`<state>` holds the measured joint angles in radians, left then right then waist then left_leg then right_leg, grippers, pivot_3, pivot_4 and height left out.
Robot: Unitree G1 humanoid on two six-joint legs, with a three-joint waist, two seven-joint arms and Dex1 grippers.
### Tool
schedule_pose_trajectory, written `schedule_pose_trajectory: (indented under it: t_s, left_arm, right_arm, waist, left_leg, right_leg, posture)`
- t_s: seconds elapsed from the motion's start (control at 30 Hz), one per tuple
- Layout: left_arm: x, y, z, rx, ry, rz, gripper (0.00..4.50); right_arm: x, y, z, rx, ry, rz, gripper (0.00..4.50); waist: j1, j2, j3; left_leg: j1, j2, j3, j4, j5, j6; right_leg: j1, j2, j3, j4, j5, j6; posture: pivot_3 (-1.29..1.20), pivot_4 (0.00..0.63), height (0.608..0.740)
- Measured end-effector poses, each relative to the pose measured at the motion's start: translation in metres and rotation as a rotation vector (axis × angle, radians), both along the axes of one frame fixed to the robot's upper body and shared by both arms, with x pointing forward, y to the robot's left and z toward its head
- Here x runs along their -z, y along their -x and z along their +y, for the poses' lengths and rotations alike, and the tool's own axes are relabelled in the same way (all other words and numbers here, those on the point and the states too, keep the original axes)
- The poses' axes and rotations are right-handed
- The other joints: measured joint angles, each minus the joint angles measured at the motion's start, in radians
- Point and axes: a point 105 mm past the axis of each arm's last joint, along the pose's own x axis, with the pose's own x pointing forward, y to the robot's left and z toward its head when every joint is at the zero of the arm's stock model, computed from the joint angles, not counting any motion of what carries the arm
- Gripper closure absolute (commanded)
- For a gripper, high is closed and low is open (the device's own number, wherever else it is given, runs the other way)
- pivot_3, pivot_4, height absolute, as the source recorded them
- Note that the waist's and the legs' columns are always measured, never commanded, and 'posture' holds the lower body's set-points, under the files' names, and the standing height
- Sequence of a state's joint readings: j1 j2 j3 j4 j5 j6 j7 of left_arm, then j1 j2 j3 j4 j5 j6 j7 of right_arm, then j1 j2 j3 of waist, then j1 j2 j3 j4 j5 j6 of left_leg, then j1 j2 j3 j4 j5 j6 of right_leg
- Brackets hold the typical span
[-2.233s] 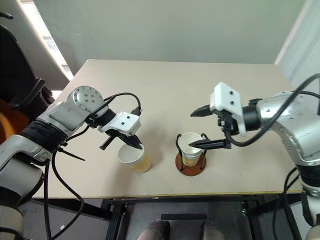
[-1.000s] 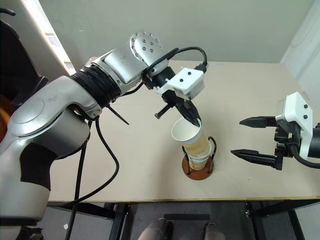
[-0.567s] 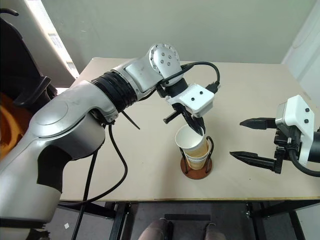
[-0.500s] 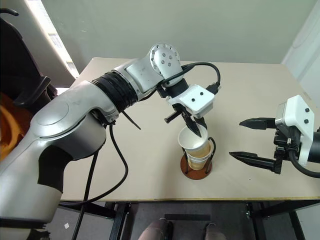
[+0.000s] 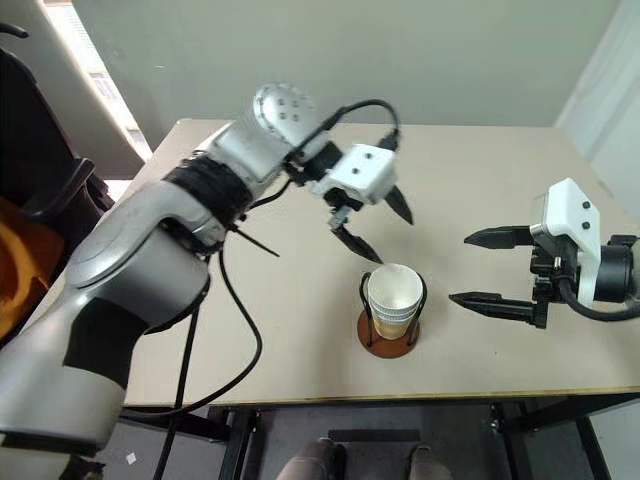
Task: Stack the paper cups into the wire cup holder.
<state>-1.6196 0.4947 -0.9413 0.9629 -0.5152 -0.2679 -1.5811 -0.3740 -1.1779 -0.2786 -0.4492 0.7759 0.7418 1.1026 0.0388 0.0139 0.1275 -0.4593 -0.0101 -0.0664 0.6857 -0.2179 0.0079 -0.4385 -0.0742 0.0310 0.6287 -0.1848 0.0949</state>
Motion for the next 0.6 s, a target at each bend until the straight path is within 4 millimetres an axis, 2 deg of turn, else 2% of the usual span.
schedule_pose_trajectory:
  t_s: [0.03,0.13,0.2,0.3,0.47,0.6]
  left_arm:
    - [0.001,-0.002,0.016,-0.042,0.021,0.023,0.39]
    - [0.007,-0.001,0.083,-0.233,0.089,0.116,0.39]
    - [0.01,0.008,0.109,-0.309,0.122,0.155,0.39]
    - [0.015,0.026,0.143,-0.433,0.159,0.193,0.39]
    - [0.018,0.042,0.208,-0.776,0.276,0.194,0.39]
    - [0.034,0.055,0.228,-0.917,0.337,0.216,0.39]
  right_arm:
    - [0.001,-0.005,-0.002,-0.001,0.013,0.002,0.0]
    - [0.006,-0.02,-0.008,-0.007,0.051,0.023,0.0]
    - [0.006,-0.026,-0.009,-0.023,0.07,0.027,0.0]
    - [0.003,-0.031,-0.012,-0.046,0.089,0.016,0.0]
    - [0.008,-0.041,-0.02,-0.036,0.094,0.046,0.0]
    - [0.007,-0.047,-0.018,-0.05,0.103,0.042,0.0]
  waist:
    - [-0.007,0.0,0.0]
    - [-0.022,0.001,0.0]
    - [-0.023,0.001,0.0]
    - [-0.013,0.001,-0.001]
    - [-0.018,0.0,-0.001]
    - [-0.023,0.0,-0.001]
  left_leg:
    - [0.001,0.0,0.001,-0.001,0.0,0.0]
    - [0.001,0.001,0.002,-0.002,0.0,0.0]
    - [0.0,0.002,0.0,-0.001,0.0,0.0]
    - [-0.001,0.003,-0.005,-0.002,0.0,0.0]
    - [0.004,0.007,-0.007,-0.005,0.002,-0.006]
    - [0.01,0.008,-0.008,-0.007,0.003,-0.008]
  right_leg:
    - [0.0,0.002,-0.002,0.0,0.0,0.0]
    - [-0.002,0.01,-0.001,0.0,0.0,0.0]
    - [-0.003,0.012,0.001,-0.001,-0.001,-0.001]
    - [-0.003,0.013,0.002,-0.001,-0.004,-0.008]
    - [-0.002,0.013,0.002,0.005,-0.008,-0.021]
    - [-0.002,0.014,0.001,0.017,-0.016,-0.035]
  posture:
    - [0.0,0.15,0.74]
    - [0.0,0.15,0.74]
    - [0.0,0.15,0.74]
    - [0.0,0.15,0.74]
    - [0.0,0.15,0.74]
    - [0.0,0.15,0.74]
